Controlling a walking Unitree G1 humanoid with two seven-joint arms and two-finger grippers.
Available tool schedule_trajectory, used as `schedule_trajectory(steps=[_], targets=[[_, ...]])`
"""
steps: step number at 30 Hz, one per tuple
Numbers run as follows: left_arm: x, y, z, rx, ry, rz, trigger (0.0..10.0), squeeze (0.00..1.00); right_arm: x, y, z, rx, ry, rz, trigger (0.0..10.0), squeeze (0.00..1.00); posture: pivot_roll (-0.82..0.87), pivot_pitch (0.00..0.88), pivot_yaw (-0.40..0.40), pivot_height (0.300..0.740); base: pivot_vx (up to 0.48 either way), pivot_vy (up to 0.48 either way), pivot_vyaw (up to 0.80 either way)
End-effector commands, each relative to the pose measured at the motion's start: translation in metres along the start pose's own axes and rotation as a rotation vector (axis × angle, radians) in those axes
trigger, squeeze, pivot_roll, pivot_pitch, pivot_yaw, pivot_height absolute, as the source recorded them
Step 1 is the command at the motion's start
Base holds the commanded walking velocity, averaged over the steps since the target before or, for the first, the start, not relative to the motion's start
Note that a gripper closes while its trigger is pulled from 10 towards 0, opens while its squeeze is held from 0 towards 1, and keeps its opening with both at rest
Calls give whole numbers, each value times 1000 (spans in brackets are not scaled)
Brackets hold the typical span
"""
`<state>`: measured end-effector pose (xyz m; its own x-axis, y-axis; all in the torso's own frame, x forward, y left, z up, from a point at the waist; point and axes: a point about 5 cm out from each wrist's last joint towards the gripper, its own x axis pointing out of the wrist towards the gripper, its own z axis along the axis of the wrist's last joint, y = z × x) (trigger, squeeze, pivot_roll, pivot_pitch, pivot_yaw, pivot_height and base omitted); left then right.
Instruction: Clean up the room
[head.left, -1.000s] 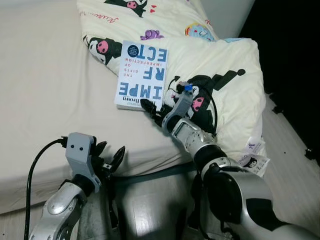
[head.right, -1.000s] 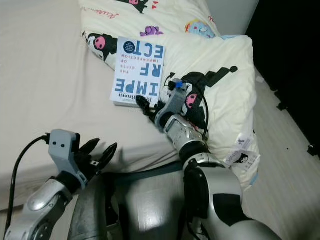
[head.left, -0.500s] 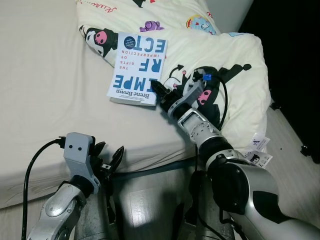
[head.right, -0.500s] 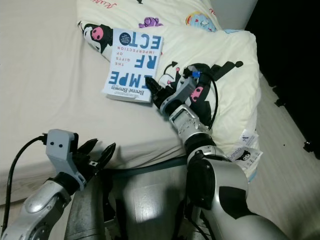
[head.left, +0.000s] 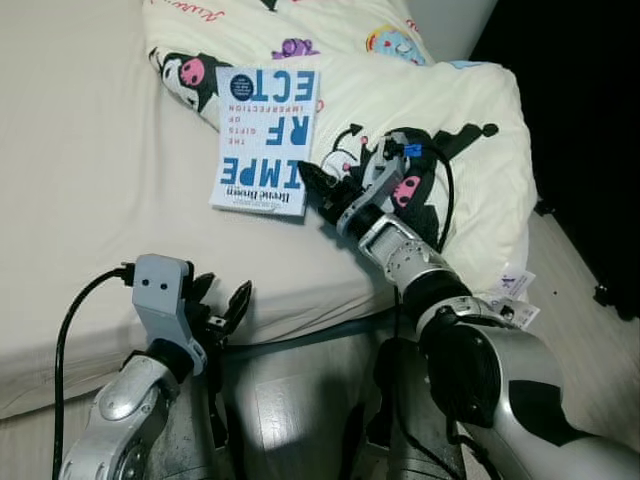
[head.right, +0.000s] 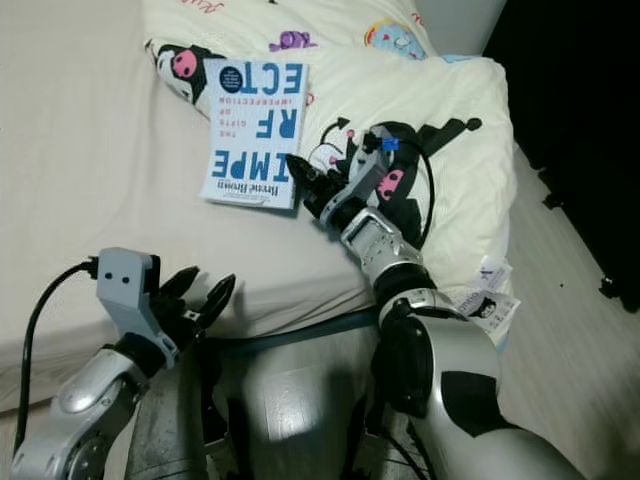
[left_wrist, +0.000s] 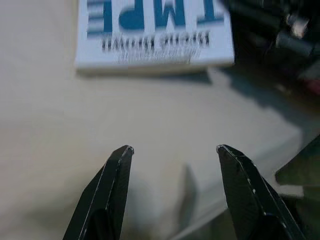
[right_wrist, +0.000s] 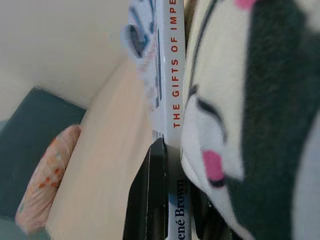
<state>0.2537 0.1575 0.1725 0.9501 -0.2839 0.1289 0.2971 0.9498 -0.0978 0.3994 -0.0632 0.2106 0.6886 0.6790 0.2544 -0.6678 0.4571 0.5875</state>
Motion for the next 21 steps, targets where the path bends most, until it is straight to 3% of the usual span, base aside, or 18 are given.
schedule_trajectory(steps=[1,3,4,5,6,7,8,10,11,13,14,16,21], targets=[[-1,0,-8,-50,19,13,10000,0,2,8,-24,32,92,96,0,0,189,406,-59,520,0,0,0],[3,-1,-7,-97,8,17,10000,0,0,10,-26,59,87,147,0,0,180,399,-56,520,0,0,0],[7,-1,-6,-200,-12,26,10000,0,-2,12,-25,96,68,210,0,0,173,395,-54,520,0,0,0],[7,-1,-6,-200,-12,26,10000,0,-2,12,-25,96,68,210,0,0,173,395,-54,520,0,0,0],[10,-2,-5,-319,-33,37,10000,0,-3,14,-24,124,48,258,0,0,173,395,-54,520,0,0,0],[14,-3,-5,-497,-67,43,10000,0,-6,14,-21,148,28,298,0,0,160,383,-51,520,0,0,0],[14,-3,-5,-497,-67,43,10000,0,-6,14,-21,148,28,298,0,0,160,383,-51,520,0,0,0],[22,-9,-11,-819,-117,41,10000,0,-12,15,-15,166,-3,362,0,0,142,373,-51,520,0,0,0],[22,-9,-11,-819,-117,41,10000,0,-12,15,-15,166,-3,362,0,0,142,373,-51,520,0,0,0],[26,-13,-19,-989,-137,60,10000,0,-15,15,-11,172,-19,394,0,0,142,373,-51,520,0,0,0],[26,-13,-19,-989,-137,60,10000,0,-15,15,-11,172,-19,394,0,0,142,373,-51,520,0,0,0],[28,-17,-27,-1094,-151,86,10000,0,-17,16,-8,167,-18,423,0,0,123,366,-53,520,0,0,0],[32,-23,-25,-1174,-204,57,10000,0,-20,18,-12,161,11,452,0,0,105,362,-66,520,0,0,0]])
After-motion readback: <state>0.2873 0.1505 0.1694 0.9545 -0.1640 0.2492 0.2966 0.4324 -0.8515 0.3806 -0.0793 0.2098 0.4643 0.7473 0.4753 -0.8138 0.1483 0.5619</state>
